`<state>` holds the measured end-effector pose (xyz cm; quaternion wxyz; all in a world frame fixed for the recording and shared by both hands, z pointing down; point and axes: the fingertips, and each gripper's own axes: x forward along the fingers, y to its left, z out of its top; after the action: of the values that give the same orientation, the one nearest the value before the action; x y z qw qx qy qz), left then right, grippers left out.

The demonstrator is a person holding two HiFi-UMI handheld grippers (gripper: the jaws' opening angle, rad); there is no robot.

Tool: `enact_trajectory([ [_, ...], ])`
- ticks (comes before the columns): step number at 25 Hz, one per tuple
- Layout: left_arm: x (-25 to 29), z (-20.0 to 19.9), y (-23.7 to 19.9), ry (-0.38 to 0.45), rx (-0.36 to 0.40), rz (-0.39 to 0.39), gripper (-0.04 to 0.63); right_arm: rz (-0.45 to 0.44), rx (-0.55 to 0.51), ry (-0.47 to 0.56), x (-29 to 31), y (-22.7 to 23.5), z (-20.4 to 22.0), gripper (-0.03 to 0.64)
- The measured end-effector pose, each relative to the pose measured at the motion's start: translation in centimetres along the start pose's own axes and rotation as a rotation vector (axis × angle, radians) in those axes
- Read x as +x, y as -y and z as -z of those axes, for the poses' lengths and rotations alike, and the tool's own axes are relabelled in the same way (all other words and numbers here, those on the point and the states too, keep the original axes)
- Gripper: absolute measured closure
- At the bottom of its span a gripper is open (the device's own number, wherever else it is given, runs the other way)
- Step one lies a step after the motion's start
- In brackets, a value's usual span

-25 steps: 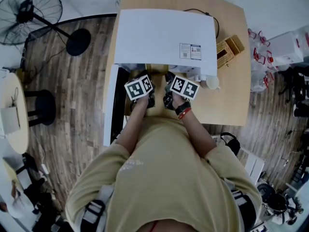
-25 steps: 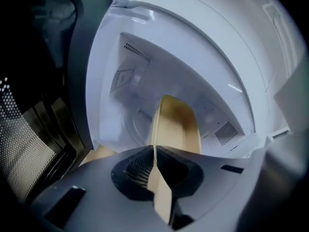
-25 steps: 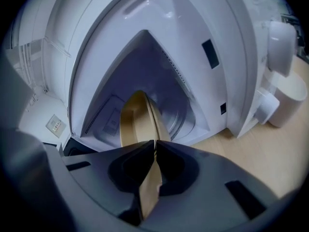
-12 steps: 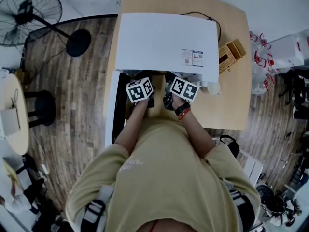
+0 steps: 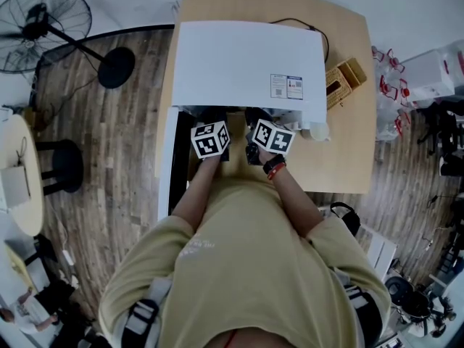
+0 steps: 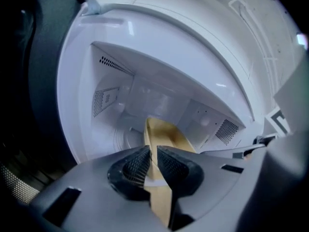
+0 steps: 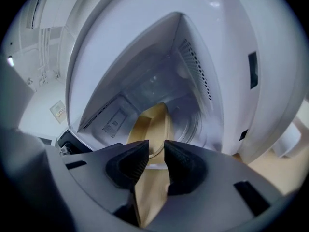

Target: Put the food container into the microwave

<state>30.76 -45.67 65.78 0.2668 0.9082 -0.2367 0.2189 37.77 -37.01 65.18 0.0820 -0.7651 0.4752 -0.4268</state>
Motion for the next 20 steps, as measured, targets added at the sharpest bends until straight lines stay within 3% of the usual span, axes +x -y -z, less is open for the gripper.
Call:
enact_trajectory([
  [9,-2.3,-0.5,0.3,0.037,0.025,-0.008,0.552,-0.009,-0.070,0.032,-1.5,-0.9,0.2,0.509],
  [20,-6.3,1.7,2.8,0.070,0.108,0.010,0.553,0.022,-0.230,0.110,-5.9,-1.2,1.2,0.562],
])
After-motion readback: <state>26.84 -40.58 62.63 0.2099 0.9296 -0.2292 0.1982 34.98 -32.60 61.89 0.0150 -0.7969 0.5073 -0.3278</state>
